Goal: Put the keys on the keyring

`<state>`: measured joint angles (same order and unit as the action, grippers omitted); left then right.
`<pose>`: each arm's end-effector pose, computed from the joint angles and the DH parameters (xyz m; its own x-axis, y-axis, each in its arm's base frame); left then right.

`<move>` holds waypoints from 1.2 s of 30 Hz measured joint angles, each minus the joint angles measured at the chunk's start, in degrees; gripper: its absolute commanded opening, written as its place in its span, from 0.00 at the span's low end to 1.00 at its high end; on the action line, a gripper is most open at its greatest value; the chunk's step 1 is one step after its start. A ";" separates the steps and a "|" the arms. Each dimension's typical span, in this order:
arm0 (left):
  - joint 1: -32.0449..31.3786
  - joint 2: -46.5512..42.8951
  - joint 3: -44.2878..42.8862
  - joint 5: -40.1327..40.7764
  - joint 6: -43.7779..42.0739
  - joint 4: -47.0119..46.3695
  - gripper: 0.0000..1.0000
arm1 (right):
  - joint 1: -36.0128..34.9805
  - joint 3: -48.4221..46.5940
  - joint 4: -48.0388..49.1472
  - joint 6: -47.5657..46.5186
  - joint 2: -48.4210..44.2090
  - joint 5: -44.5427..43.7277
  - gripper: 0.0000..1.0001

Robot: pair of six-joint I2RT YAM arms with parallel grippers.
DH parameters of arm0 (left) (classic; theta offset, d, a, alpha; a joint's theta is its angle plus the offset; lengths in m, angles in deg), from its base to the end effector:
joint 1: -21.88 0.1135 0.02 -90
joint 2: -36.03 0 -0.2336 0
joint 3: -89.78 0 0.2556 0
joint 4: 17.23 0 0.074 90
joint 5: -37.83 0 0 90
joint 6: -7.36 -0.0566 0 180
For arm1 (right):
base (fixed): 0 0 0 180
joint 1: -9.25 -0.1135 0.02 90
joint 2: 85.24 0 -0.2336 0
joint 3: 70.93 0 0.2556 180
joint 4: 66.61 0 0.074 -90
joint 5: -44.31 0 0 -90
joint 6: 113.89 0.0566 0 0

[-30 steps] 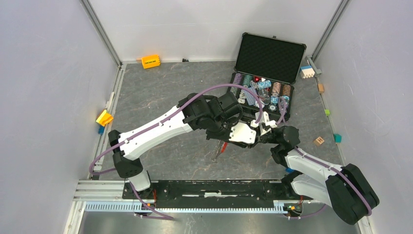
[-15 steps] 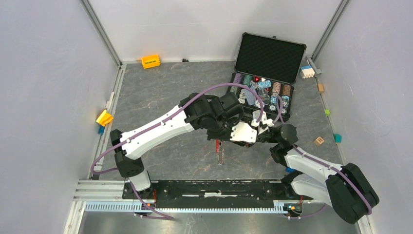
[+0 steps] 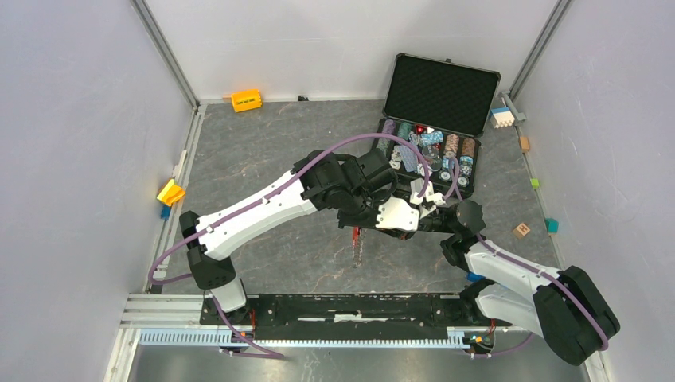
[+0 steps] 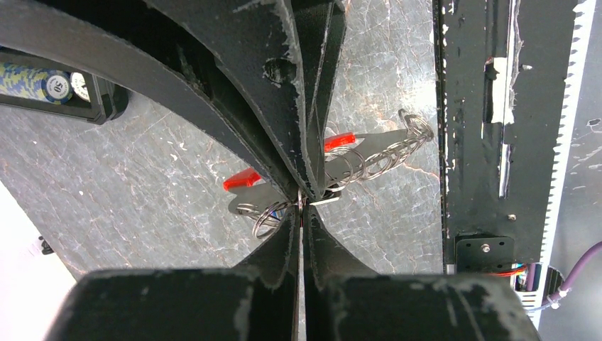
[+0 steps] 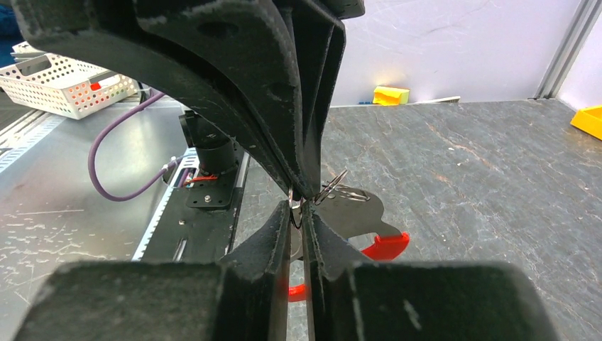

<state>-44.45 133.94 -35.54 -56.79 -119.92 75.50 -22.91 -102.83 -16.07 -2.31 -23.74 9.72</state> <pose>0.1297 -0.3073 0.3440 0.2709 0.8859 -0.3766 0.9581 -0.2102 0.1947 0.1698 0.1618 0.2305 -0.0692 0.2031 -0.9767 -0.9975 -0.0036 0.0699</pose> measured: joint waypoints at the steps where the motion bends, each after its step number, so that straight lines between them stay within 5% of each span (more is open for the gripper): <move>1: 0.00 0.00 0.00 0.00 0.00 0.00 0.02 | 0.00 0.00 0.00 0.02 0.00 0.00 0.16; 24: -0.02 0.00 0.02 -0.24 0.09 0.00 0.02 | 0.02 -0.09 0.04 0.22 -0.70 0.04 0.19; 36: 0.11 0.00 0.02 -0.04 0.20 0.15 0.02 | 0.02 -0.52 -1.20 -0.39 -0.81 0.04 0.00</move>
<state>-44.34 133.94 -35.52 -56.83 -119.72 75.66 -22.89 -103.36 -17.27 -2.70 -24.55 9.77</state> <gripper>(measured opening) 0.043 0.012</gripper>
